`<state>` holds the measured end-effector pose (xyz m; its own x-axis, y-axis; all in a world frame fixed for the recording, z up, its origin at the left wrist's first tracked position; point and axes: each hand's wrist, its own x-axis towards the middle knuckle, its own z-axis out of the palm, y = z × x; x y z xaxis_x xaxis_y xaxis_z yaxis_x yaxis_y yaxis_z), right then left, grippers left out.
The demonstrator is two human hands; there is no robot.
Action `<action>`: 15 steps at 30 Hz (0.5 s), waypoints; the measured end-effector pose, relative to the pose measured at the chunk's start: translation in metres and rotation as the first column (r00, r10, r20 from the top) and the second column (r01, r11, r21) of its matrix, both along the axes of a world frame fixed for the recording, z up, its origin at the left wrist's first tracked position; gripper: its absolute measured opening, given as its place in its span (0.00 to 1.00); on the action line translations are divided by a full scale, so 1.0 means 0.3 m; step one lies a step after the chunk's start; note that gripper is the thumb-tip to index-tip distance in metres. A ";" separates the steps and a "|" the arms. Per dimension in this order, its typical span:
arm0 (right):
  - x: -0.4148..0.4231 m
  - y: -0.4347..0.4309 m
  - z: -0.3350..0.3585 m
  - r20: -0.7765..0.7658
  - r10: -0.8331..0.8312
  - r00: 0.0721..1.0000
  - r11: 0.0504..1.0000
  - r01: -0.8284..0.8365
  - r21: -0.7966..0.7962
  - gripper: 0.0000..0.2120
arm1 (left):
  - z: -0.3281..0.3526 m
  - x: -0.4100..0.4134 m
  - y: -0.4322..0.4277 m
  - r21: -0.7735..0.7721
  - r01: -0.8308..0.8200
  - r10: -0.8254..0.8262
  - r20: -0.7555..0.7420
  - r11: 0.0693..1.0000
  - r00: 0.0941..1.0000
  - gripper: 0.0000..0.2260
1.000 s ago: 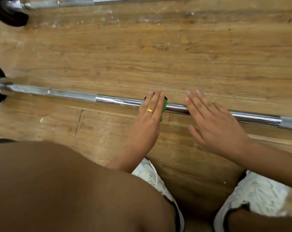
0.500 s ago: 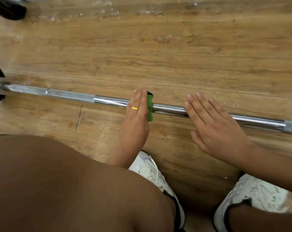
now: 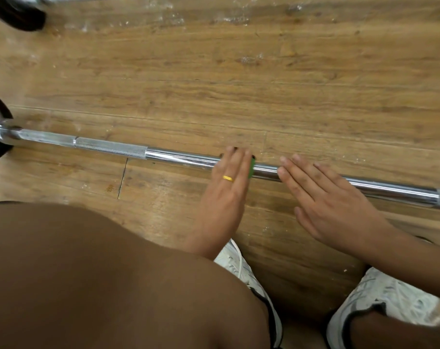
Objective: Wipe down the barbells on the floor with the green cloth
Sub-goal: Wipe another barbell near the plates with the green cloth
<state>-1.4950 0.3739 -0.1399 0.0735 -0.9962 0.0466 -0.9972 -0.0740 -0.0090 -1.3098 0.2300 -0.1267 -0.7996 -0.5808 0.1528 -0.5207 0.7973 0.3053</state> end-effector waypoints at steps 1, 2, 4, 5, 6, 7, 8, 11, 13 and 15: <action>0.000 -0.001 -0.001 0.009 -0.002 1.000 1.000 0.002 0.000 0.35 | -0.005 -0.015 0.010 -0.011 0.057 -0.057 0.000 0.998 0.998 0.29; -0.003 0.001 -0.001 0.013 -0.005 1.000 1.000 0.005 0.002 0.35 | -0.007 -0.032 0.010 -0.011 0.088 -0.088 -0.001 0.996 0.996 0.28; -0.008 -0.005 0.001 0.017 -0.004 1.000 1.000 0.004 0.008 0.35 | -0.005 -0.043 -0.017 -0.013 0.069 -0.069 -0.009 0.998 0.998 0.25; -0.011 -0.008 0.002 0.017 -0.003 1.000 1.000 0.003 0.013 0.35 | -0.006 -0.035 -0.034 -0.004 0.031 -0.031 -0.023 1.000 0.999 0.24; -0.016 -0.011 0.003 0.015 -0.005 1.000 1.000 0.005 0.017 0.35 | -0.011 -0.019 -0.052 0.007 -0.024 0.024 -0.043 1.000 0.999 0.25; -0.020 -0.015 0.004 0.012 -0.007 1.000 1.000 0.007 0.024 0.35 | -0.018 0.001 -0.067 0.020 -0.087 0.088 -0.063 0.996 0.994 0.26; -0.024 -0.018 0.005 0.010 -0.010 1.000 0.999 0.010 0.033 0.35 | -0.024 0.017 -0.075 0.030 -0.139 0.141 -0.076 0.990 0.987 0.26; -0.031 -0.028 0.009 0.035 -0.040 0.999 0.998 0.038 0.049 0.37 | -0.027 -0.008 -0.057 -0.007 -0.116 0.115 -0.082 0.993 0.990 0.27; -0.034 -0.040 0.014 0.060 -0.062 0.996 0.997 0.059 0.053 0.38 | -0.037 -0.052 -0.048 -0.037 0.031 -0.034 -0.076 0.999 0.997 0.26; -0.044 -0.052 0.022 0.075 -0.075 0.994 0.995 0.070 0.067 0.38 | -0.037 -0.069 -0.075 -0.058 0.116 -0.119 -0.055 0.992 0.991 0.24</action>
<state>-1.5084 0.3583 -0.1334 0.0000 -0.9999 -0.0145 -0.9961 0.0013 -0.0888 -1.3306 0.2076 -0.1378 -0.8504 -0.4732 0.2300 -0.4052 0.8679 0.2873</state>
